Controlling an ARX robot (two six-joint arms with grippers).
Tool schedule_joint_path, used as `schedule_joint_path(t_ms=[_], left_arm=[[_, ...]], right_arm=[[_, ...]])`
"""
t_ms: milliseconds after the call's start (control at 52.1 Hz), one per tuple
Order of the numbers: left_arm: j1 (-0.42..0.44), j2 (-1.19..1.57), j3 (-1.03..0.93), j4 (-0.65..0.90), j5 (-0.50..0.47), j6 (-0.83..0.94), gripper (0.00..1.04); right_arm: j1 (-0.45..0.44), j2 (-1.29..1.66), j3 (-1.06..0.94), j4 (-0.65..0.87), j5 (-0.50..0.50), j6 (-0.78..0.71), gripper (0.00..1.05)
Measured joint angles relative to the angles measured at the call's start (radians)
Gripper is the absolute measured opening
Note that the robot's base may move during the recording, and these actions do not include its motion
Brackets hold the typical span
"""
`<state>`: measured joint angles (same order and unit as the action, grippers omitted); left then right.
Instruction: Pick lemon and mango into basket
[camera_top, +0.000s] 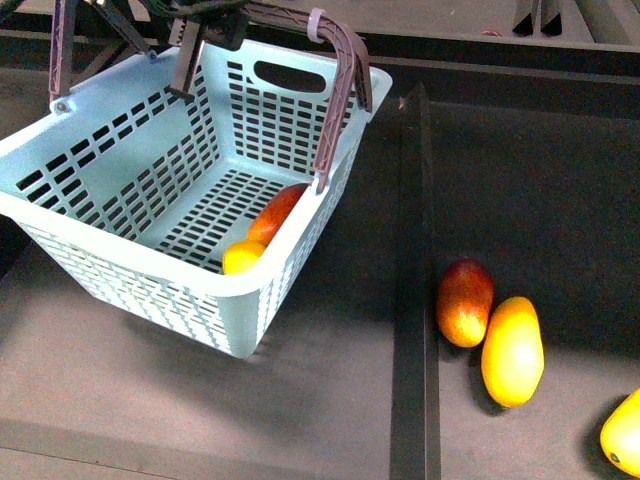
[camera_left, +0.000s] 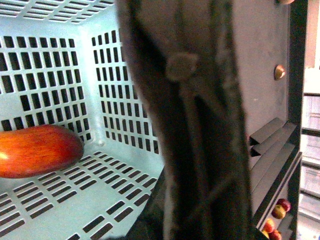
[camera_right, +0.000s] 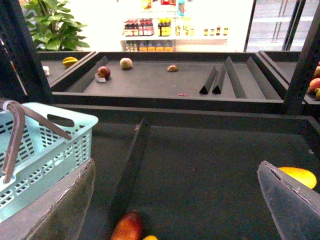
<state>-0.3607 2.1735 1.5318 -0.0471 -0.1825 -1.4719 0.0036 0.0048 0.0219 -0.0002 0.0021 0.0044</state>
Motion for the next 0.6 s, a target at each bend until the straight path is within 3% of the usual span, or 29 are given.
schedule_joint_path(t_ms=[250,595], left_arm=[[0.023,-0.003,-0.045,0.026,0.031,-0.014,0.06],[0.031,-0.082,-0.163,0.004,0.031,-0.005,0.61]], right_arm=[[0.0,0.0,0.0,0.0,0.0,0.0,0.96],[0.0,0.0,0.0,0.0,0.0,0.0,0.96]])
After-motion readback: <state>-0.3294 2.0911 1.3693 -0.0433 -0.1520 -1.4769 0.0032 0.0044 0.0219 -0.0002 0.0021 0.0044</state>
